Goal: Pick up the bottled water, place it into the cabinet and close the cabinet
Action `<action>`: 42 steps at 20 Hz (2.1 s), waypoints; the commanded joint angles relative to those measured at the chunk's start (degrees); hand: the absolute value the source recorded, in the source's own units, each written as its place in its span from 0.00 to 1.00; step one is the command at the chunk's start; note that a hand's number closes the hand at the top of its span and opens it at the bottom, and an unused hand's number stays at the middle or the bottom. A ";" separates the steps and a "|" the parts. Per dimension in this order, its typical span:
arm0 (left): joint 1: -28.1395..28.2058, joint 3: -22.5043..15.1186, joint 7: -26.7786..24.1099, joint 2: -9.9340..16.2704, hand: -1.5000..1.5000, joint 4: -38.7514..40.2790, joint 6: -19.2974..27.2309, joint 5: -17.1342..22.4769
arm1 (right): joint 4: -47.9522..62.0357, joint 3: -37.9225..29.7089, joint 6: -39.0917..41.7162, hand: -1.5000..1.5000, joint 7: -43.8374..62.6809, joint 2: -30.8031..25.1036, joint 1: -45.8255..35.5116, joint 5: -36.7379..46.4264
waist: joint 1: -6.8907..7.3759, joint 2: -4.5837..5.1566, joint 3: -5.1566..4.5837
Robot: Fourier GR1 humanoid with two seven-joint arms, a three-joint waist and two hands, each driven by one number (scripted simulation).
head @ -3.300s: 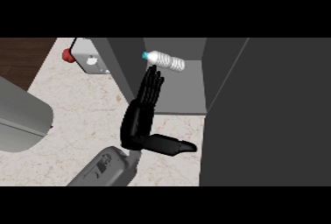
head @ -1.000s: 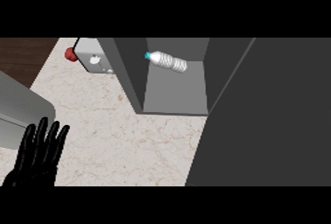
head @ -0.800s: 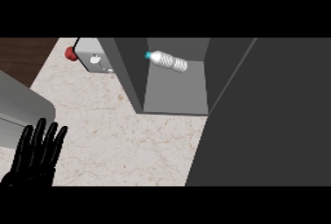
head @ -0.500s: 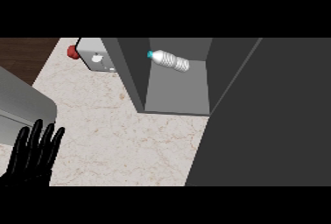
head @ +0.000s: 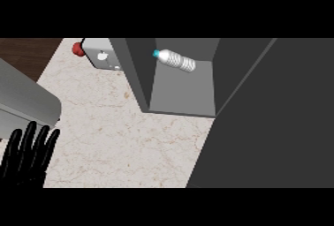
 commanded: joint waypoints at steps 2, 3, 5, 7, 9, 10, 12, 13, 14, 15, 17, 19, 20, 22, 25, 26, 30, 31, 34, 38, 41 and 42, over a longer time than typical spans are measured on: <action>0.69 0.71 -0.02 0.46 0.00 -0.47 -1.42 1.24 | 6.48 2.05 -9.83 1.00 1.97 9.99 -3.09 0.39 | 0.91 0.53 0.03; 0.71 1.54 -0.10 1.00 0.00 -0.53 -1.47 1.26 | 7.61 1.85 -9.62 1.00 1.20 9.99 -3.15 -0.22 | 1.69 0.76 0.09; 0.75 0.76 -0.62 0.30 0.00 -0.42 -1.22 0.52 | 7.32 1.76 -9.89 1.00 1.03 10.00 -3.03 -1.76 | 1.77 0.90 0.07; 0.28 1.62 -0.45 1.38 0.00 0.35 -2.36 0.69 | 8.97 1.84 -8.98 1.00 1.24 10.01 -2.92 -3.85 | 2.39 1.47 0.04; 0.22 1.41 -0.78 0.80 0.00 -0.03 -2.59 1.00 | 10.23 2.38 -7.87 1.00 2.42 10.02 -2.12 -7.72 | 3.35 1.87 0.00; -0.21 0.85 -0.30 0.85 0.00 -0.61 -2.77 1.01 | 11.45 4.02 -6.36 1.00 3.23 10.02 -0.99 -10.27 | 3.85 2.20 -0.01; -0.37 0.67 -0.15 1.40 0.00 -0.59 -3.89 1.07 | 13.38 5.34 -3.68 1.00 4.84 9.15 0.63 -16.12 | 5.28 2.90 -0.07; -0.85 1.41 0.29 1.91 0.00 -1.53 -4.18 1.80 | 14.19 5.26 -3.33 1.00 5.57 8.90 1.28 -18.65 | 5.62 2.95 0.02; -1.02 0.81 -0.09 1.84 0.00 -1.74 -4.74 1.26 | 14.98 4.41 -3.21 1.00 5.57 9.33 1.11 -21.05 | 6.08 3.15 0.04; -1.47 1.52 -0.14 1.98 0.00 -0.08 -4.78 1.29 | 15.48 4.10 -2.92 1.00 6.30 9.41 0.64 -22.97 | 5.78 3.36 -0.05; -0.78 2.46 0.02 2.61 0.00 0.12 -4.97 1.74 | 16.04 1.45 -4.81 1.00 7.00 10.10 -0.82 -25.56 | 5.28 2.53 0.10; -0.13 2.02 -0.14 2.46 0.00 -0.32 -5.06 1.57 | 15.78 -1.54 -7.88 1.00 5.56 10.10 -0.33 -25.99 | 4.21 2.13 0.18; -0.06 3.28 -0.26 2.87 0.00 -0.66 -5.13 2.26 | 14.18 -3.98 -9.47 1.00 4.13 10.10 0.93 -25.76 | 3.92 2.12 0.19; 0.95 2.62 -0.19 2.85 0.00 0.20 -4.97 1.63 | 13.62 -6.71 -11.01 1.00 1.85 10.10 1.43 -24.85 | 2.95 2.02 0.25; 1.81 3.00 -0.80 2.37 0.00 0.04 -4.96 2.08 | 12.98 -10.37 -14.00 1.00 1.03 10.12 2.59 -23.72 | 2.02 1.72 0.19; 0.77 3.20 -0.45 2.50 0.00 0.03 -4.81 2.05 | 13.42 -11.07 -14.59 1.00 0.39 10.13 2.97 -23.90 | 1.15 2.16 0.24; 1.17 3.63 -0.44 2.64 0.00 -0.03 -5.50 2.77 | 15.77 -13.63 -18.13 1.00 -1.37 10.18 1.68 -24.26 | 1.75 2.16 0.25; 1.57 3.31 -0.78 2.28 0.00 -0.51 -5.17 2.38 | 16.48 -15.21 -19.42 1.00 -1.72 10.19 0.66 -24.92 | 2.32 2.06 0.33; 1.29 3.11 -0.16 2.86 0.00 -0.89 -6.02 2.59 | 20.74 -19.04 -23.22 1.00 -2.44 10.23 -4.45 -25.50 | 3.23 1.93 0.40; 0.38 3.57 -0.05 3.32 0.00 0.12 -7.60 3.13 | 29.84 -23.06 -30.61 1.00 -2.45 10.39 -16.79 -26.60 | 4.57 2.18 0.47; 0.88 3.11 -0.27 2.51 0.00 0.47 -7.61 3.21 | 38.49 -24.70 -37.28 1.00 -3.30 10.45 -26.77 -27.25 | 4.23 1.56 0.60; 0.54 2.20 -0.10 2.06 0.00 0.67 -7.38 2.64 | 42.59 -24.88 -37.60 1.00 -4.14 10.46 -29.85 -28.13 | 4.33 1.79 0.66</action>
